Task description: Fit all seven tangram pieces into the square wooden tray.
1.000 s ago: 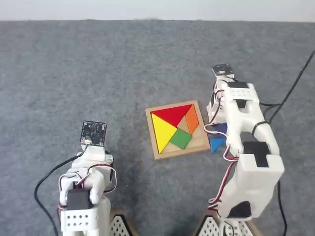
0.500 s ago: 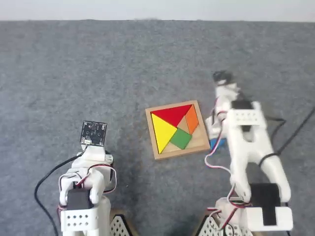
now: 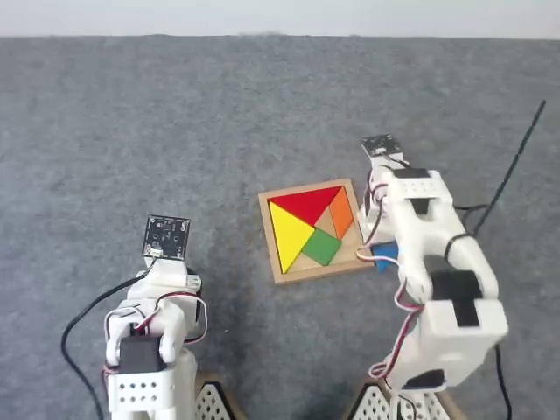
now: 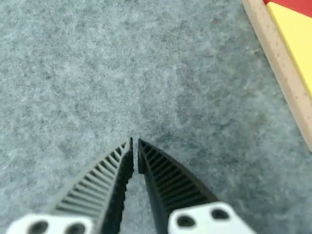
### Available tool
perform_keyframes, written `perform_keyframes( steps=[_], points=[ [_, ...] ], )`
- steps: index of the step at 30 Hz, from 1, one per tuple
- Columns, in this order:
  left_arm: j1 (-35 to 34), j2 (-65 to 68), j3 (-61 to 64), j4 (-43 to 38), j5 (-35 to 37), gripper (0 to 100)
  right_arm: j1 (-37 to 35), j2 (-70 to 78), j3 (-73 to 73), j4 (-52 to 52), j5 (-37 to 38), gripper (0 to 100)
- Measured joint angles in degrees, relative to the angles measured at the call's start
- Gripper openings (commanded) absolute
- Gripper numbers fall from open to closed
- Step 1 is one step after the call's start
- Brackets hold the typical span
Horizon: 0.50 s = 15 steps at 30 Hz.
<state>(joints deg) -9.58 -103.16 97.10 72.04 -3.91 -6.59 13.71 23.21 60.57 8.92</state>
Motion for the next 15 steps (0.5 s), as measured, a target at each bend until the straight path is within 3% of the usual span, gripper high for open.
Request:
perform_keyframes(
  steps=[15],
  points=[
    [0.0,0.0,0.0,0.0,0.0,2,3.6,1.0,-4.9,2.5,0.1,18.8]
  ],
)
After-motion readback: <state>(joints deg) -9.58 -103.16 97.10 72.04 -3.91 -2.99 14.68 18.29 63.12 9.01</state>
